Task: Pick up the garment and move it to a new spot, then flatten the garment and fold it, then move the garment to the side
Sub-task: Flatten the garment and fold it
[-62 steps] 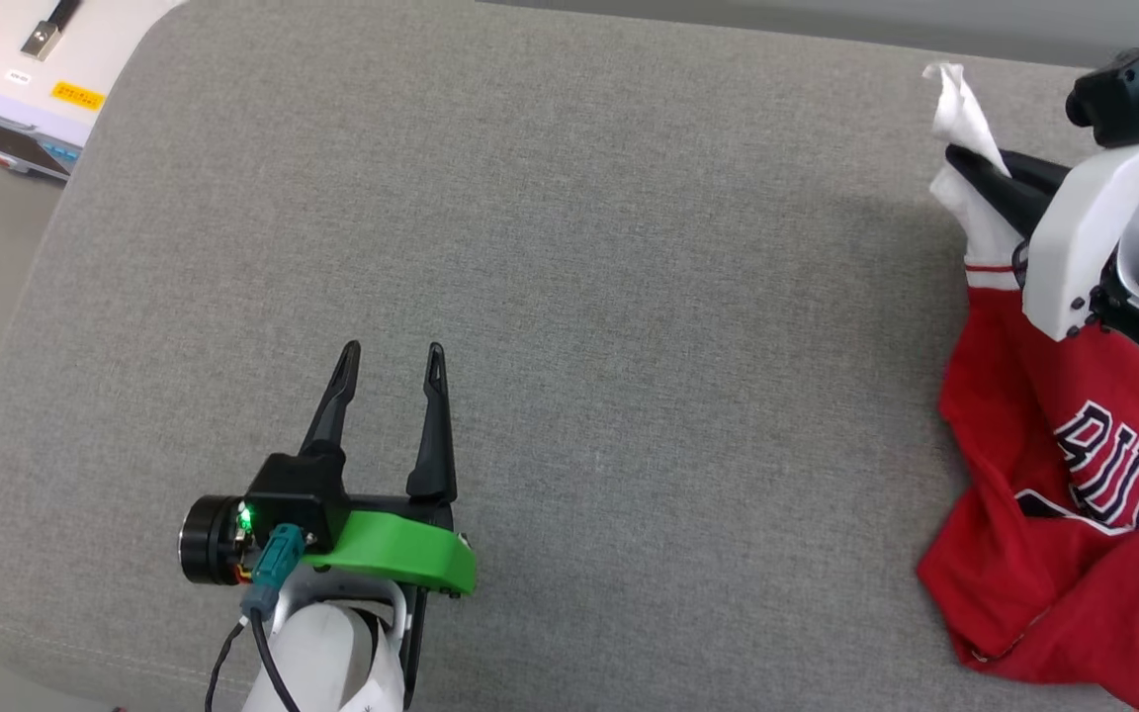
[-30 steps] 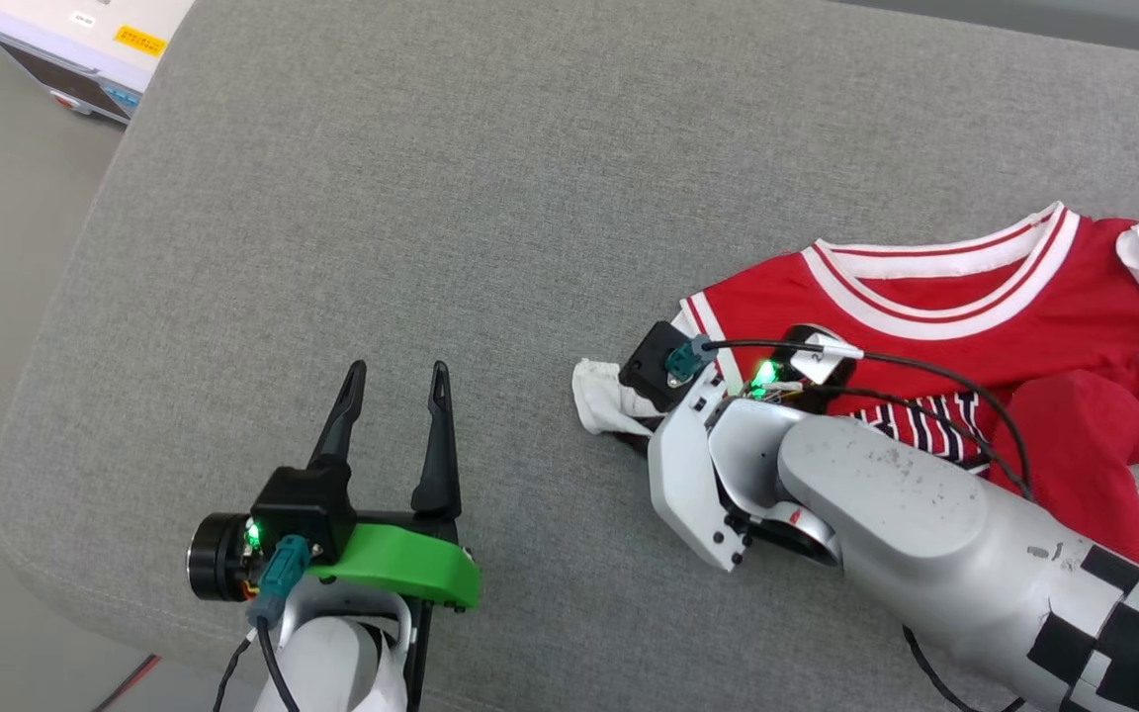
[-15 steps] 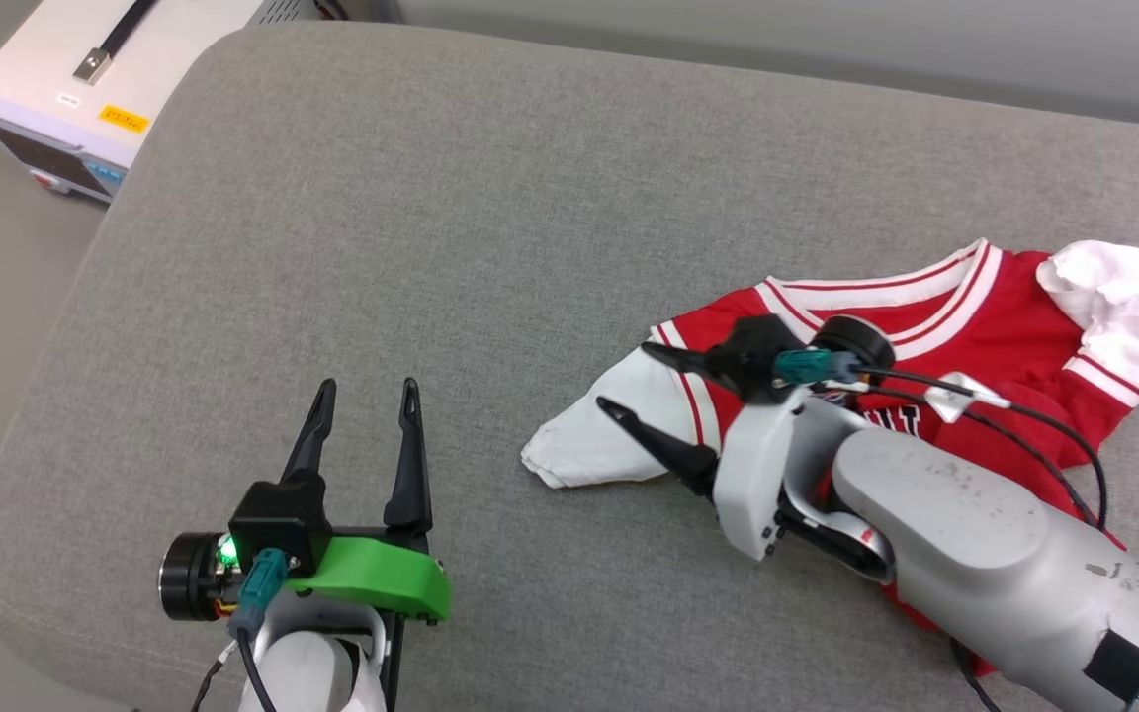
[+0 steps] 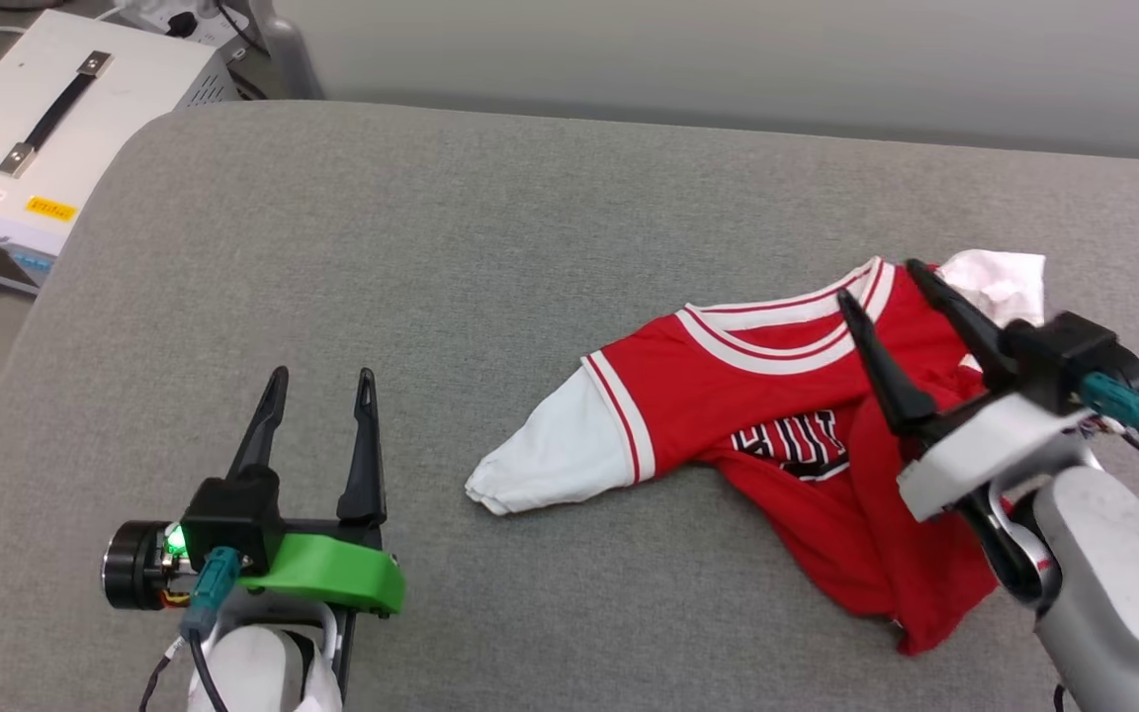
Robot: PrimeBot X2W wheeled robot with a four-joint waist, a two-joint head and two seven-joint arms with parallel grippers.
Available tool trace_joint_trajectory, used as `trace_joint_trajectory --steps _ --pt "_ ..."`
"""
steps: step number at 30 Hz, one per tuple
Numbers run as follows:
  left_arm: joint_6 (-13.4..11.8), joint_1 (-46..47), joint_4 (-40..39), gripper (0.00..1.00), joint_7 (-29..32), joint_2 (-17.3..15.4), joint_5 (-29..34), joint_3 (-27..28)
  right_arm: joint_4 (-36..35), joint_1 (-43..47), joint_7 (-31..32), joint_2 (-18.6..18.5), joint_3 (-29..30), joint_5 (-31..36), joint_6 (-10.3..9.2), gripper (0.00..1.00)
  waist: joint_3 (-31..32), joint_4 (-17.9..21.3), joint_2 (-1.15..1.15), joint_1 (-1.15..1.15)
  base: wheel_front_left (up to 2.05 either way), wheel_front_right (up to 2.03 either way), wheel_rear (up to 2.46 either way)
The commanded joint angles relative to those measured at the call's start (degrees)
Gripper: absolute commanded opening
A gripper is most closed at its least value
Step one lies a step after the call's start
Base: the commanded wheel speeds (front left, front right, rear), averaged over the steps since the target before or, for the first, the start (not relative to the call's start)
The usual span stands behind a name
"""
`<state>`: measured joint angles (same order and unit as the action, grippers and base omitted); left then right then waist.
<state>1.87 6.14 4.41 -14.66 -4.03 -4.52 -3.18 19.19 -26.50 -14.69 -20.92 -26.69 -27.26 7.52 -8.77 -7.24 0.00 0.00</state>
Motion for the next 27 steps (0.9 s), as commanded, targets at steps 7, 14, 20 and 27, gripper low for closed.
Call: trace_joint_trajectory --steps 7,14,20,27 --pt "3.8 6.2 0.3 1.00 -0.3 -3.0 0.1 0.0 -9.2 13.9 -0.3 7.8 18.3 12.9 -0.03 1.00 0.5 3.2 0.00 0.00 0.00 0.00 0.00" --pt "5.5 17.6 7.1 1.00 1.1 -9.5 -2.9 -7.2 -13.0 20.2 -0.3 11.6 24.1 17.6 -0.03 1.00 -0.6 4.9 0.00 0.00 0.00 0.00 0.00" --pt "5.6 29.5 10.5 1.00 12.7 -18.4 -14.7 -22.0 -14.3 21.2 -0.3 12.5 25.5 19.8 -0.03 1.00 -2.2 6.8 0.00 0.00 0.00 0.00 0.00" --pt "5.6 38.8 10.6 1.00 34.1 -26.0 -31.0 -36.5 -14.9 20.7 -0.3 13.1 26.5 20.7 -0.03 1.00 -4.4 8.3 0.00 0.00 0.00 0.00 0.00"
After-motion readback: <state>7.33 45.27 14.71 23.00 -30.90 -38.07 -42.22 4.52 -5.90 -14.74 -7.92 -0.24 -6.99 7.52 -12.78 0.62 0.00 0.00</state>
